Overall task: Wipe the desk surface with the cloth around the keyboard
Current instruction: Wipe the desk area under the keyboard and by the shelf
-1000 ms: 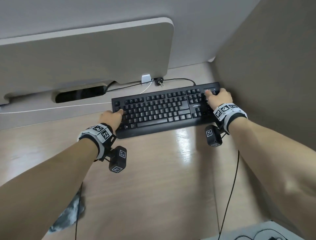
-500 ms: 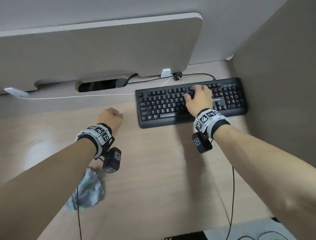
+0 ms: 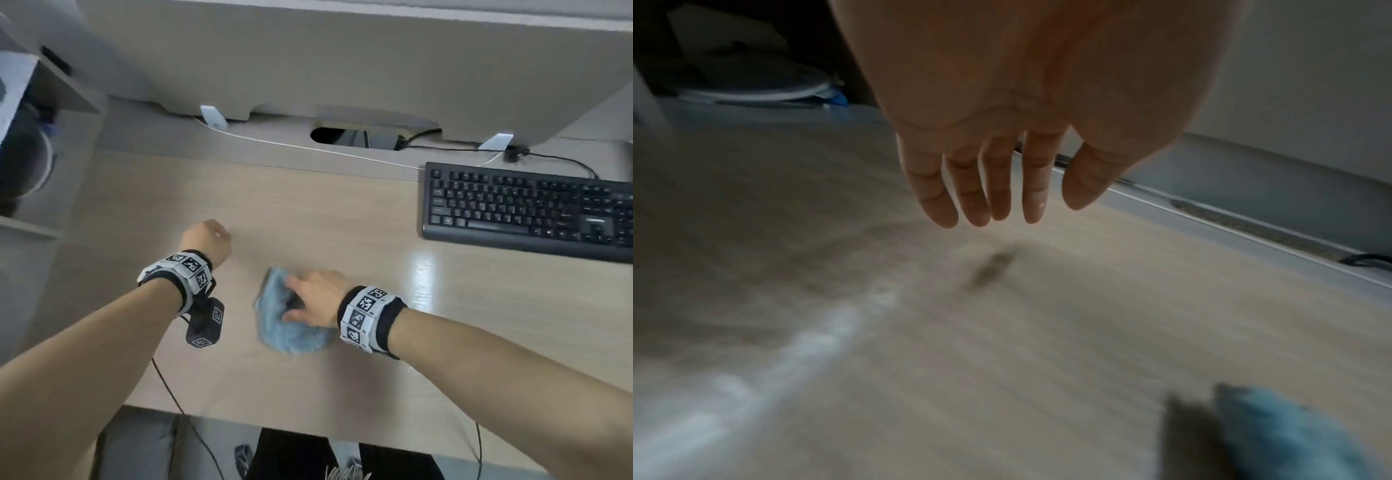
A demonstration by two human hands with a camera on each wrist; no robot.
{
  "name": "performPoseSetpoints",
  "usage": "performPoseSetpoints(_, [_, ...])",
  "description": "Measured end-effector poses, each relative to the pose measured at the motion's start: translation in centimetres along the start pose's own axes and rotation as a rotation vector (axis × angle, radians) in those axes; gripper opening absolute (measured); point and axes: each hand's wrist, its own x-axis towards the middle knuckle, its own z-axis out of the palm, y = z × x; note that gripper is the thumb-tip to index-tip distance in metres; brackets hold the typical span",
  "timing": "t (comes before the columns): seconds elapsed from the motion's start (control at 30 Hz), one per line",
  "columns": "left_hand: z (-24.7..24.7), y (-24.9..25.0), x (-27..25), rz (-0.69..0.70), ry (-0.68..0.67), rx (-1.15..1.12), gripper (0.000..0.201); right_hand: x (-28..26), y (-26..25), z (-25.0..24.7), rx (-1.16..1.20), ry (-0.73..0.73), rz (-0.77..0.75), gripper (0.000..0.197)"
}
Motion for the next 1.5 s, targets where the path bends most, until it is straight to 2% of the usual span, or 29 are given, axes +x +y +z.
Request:
performPoseSetpoints(0.13, [-0.2,-3.7,0.9,0.059,-0.03,0.111,0.036,1.8,-3.0,2.6,-0.113,-0.094,0.021,0.062])
performPoseSetpoints(0.27, [-0.4,-5.9,1.9,0.118,-0.061,0.179,0.042,2.9,-3.2,3.3,-0.071,-0.025,0.127,0.052])
performPoseSetpoints(0.37, [-0.9,-6.4,2.7,0.163,-0.072,0.175,0.042,3.5,-0.2,1.7,0.002,0.094,0.315,0.046])
performPoseSetpoints(0.5, [-2.0,-6.8,4.0,0.184,-0.066,0.195,0.042,3.2,6.2,-1.4,0.002,0.323,0.691,0.048])
performPoseSetpoints(0.57, [-2.3,-6.8,4.1,0.208,-0.073,0.231,0.041,3.9,7.3,-2.5,-0.001,0.302,0.843,0.055])
performPoseSetpoints(0.6, [-2.5,-6.9,4.2,0.217,-0.074,0.243,0.04,4.9,7.0,-2.7,0.007,0.267,0.87,0.062])
performPoseSetpoints(0.63, [-2.6,-7.0,4.3,0.221,-0.073,0.254,0.039,5.9,6.2,-2.8,0.034,0.244,0.861,0.069])
performPoseSetpoints(0.7, [-2.8,-6.9,4.3,0.214,-0.075,0.273,0.036,8.0,3.5,-2.2,0.099,0.222,0.75,0.078])
performPoseSetpoints(0.8, [-3.3,-6.8,4.7,0.211,-0.064,0.277,0.032,9.3,0.2,0.4,0.01,0.195,0.539,0.072])
performPoseSetpoints(0.9, [-3.7,-6.6,5.2,0.205,-0.044,0.238,0.026,8.3,2.5,1.6,-0.02,0.232,0.499,0.071])
performPoseSetpoints(1.0, [-3.9,-6.0,5.6,0.184,-0.039,0.218,0.024,6.7,7.5,0.6,-0.044,0.273,0.68,0.08])
performPoseSetpoints(1.1, [-3.8,-5.8,5.9,0.157,-0.038,0.229,0.025,6.6,10.9,-2.9,-0.007,0.289,0.876,0.087])
performPoseSetpoints(1.17, [-3.7,-5.9,5.9,0.149,-0.035,0.237,0.025,8.5,12.0,-5.5,0.051,0.282,0.945,0.084])
performPoseSetpoints(1.23, [-3.6,-5.9,6.2,0.134,-0.037,0.237,0.024,11.2,12.2,-7.5,0.094,0.289,0.952,0.083])
performPoseSetpoints(1.3, [-3.5,-6.1,6.3,0.115,-0.047,0.213,0.024,13.0,11.4,-8.6,0.095,0.308,0.87,0.082])
performPoseSetpoints(1.37, [-3.5,-6.1,6.3,0.099,-0.063,0.185,0.024,13.6,9.7,-9.0,0.068,0.337,0.686,0.073])
performPoseSetpoints(1.43, [-3.9,-5.9,6.1,0.078,-0.074,0.152,0.022,13.4,7.7,-8.2,0.043,0.377,0.502,0.056])
performPoseSetpoints(1.5, [-4.1,-6.0,6.3,0.063,-0.068,0.098,0.02,12.9,5.6,-6.0,-0.043,0.342,0.339,0.048])
